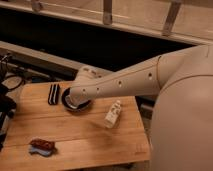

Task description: Knock the bottle over

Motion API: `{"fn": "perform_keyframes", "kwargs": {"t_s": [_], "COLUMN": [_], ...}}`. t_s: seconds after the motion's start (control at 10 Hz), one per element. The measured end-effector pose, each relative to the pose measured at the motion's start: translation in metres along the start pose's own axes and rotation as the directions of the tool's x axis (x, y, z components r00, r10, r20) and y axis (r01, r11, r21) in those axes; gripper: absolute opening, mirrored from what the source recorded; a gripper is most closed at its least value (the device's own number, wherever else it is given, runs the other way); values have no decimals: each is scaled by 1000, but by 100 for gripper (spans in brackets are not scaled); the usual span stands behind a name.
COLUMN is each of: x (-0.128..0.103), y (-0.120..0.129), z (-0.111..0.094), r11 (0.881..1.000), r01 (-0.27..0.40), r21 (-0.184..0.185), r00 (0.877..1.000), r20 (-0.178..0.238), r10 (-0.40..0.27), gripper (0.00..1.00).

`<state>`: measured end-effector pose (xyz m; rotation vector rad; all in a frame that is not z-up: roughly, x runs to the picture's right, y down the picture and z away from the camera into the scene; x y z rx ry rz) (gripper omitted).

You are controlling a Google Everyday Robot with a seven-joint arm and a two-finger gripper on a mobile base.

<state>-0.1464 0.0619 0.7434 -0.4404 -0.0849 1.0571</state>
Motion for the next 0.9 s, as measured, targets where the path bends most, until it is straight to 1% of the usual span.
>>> {"fn": "perform_keyframes", "kwargs": {"t_s": [0.1,0.3,0.5,0.6,0.9], "x": [0,5,3,2,6], "y": [1,-6,-2,0,-5], "z": [1,-2,-2,-2,-5], "r11": [1000,1000,1000,1000,1000], "r01": [8,1,5,10,13], "r21": [-3,0,-9,-11,-14], "r00": [1000,1000,1000,1000,1000], "r20": [-1,5,13,13,8], "r10": [-8,-1,-5,-10,-13], "gripper": [0,0,0,0,0]}}
